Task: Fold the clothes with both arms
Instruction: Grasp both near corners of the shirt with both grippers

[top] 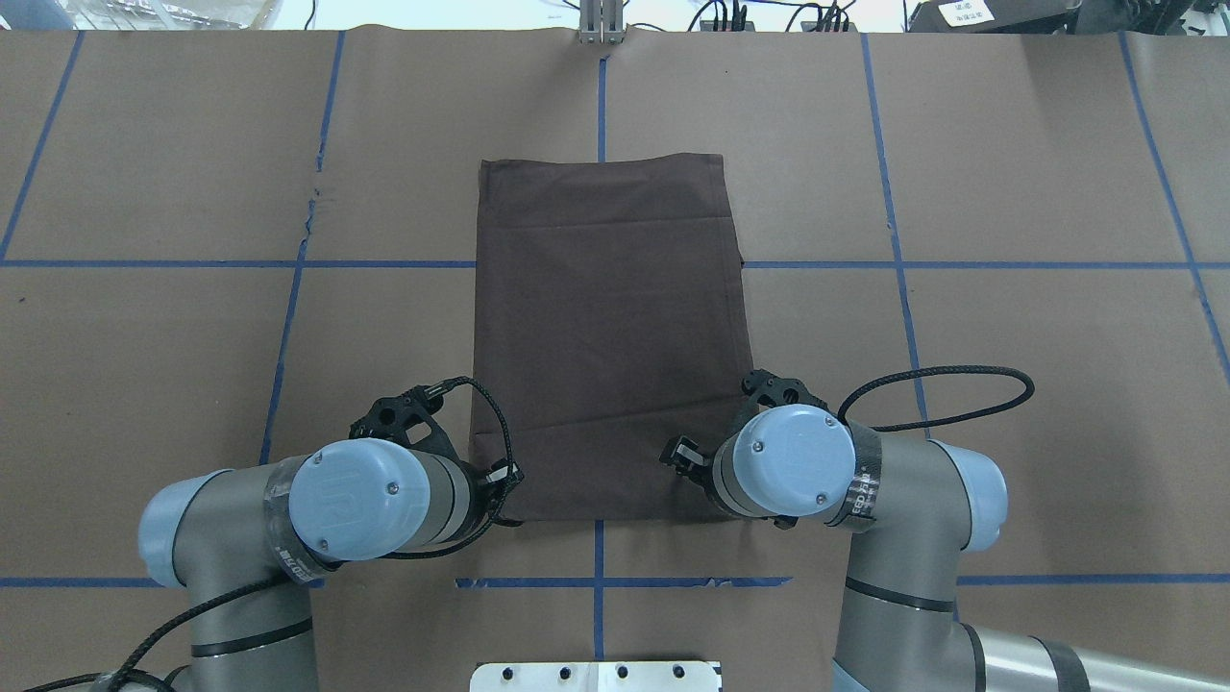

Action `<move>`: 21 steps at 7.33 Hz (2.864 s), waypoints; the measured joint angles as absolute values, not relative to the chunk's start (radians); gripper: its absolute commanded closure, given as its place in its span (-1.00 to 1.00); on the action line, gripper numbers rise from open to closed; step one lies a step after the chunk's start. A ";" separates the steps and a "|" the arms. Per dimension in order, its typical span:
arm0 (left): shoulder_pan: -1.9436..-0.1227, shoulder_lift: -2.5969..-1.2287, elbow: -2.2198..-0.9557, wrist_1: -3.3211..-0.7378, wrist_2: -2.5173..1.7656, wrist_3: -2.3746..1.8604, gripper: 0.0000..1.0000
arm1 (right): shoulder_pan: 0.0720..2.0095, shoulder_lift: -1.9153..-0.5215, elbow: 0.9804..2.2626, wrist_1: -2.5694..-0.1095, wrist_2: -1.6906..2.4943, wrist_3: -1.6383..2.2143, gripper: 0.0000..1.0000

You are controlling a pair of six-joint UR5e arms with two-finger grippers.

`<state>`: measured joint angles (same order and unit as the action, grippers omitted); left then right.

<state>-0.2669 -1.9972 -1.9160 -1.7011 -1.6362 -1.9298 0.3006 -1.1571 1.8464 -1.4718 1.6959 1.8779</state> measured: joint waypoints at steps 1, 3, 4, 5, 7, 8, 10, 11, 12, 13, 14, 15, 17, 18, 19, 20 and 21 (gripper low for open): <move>-0.267 -1.997 -1.916 -1.701 -1.636 -1.930 1.00 | 0.300 -1.155 1.844 -1.481 1.694 1.880 -1.00; -0.267 -1.998 -1.920 -1.701 -1.636 -1.930 1.00 | 0.297 -1.154 1.843 -1.504 1.693 1.881 -1.00; -0.267 -1.999 -1.922 -1.700 -1.637 -1.931 1.00 | 0.294 -1.154 1.843 -1.510 1.693 1.881 -1.00; -0.267 -1.998 -1.922 -1.700 -1.637 -1.931 1.00 | 0.291 -1.156 1.842 -1.512 1.692 1.881 -1.00; -0.267 -1.998 -1.923 -1.700 -1.638 -1.930 1.00 | 0.289 -1.159 1.834 -1.513 1.692 1.880 -0.86; -0.267 -1.999 -1.924 -1.700 -1.639 -1.930 1.00 | 0.288 -1.158 1.831 -1.513 1.692 1.880 -0.25; -0.267 -1.999 -1.925 -1.699 -1.639 -1.930 1.00 | 0.288 -1.154 1.829 -1.512 1.692 1.880 0.66; -0.267 -1.998 -1.925 -1.699 -1.638 -1.930 1.00 | 0.288 -1.155 1.829 -1.512 1.692 1.878 0.93; -0.270 -1.997 -1.925 -1.698 -1.638 -1.930 1.00 | 0.289 -1.155 1.829 -1.512 1.692 1.874 1.00; -0.273 -1.997 -1.925 -1.697 -1.638 -1.930 1.00 | 0.291 -1.153 1.832 -1.511 1.689 1.872 1.00; -0.276 -1.997 -1.926 -1.697 -1.638 -1.930 1.00 | 0.292 -1.147 1.835 -1.510 1.682 1.873 1.00; -0.278 -1.997 -1.926 -1.697 -1.638 -1.930 1.00 | 0.292 -1.139 1.836 -1.511 1.674 1.875 1.00; -0.279 -1.997 -1.924 -1.697 -1.638 -1.930 1.00 | 0.293 -1.129 1.837 -1.511 1.667 1.877 1.00; -0.279 -1.998 -1.924 -1.697 -1.638 -1.930 1.00 | 0.293 -1.124 1.837 -1.510 1.666 1.878 1.00; -0.280 -1.998 -1.925 -1.697 -1.639 -1.930 1.00 | 0.293 -1.118 1.837 -1.510 1.664 1.878 1.00; -0.280 -1.997 -1.928 -1.697 -1.640 -1.930 1.00 | 0.295 -1.118 1.841 -1.509 1.668 1.875 1.00; -0.278 -1.992 -1.943 -1.696 -1.641 -1.930 1.00 | 0.291 -1.123 1.855 -1.507 1.676 1.871 1.00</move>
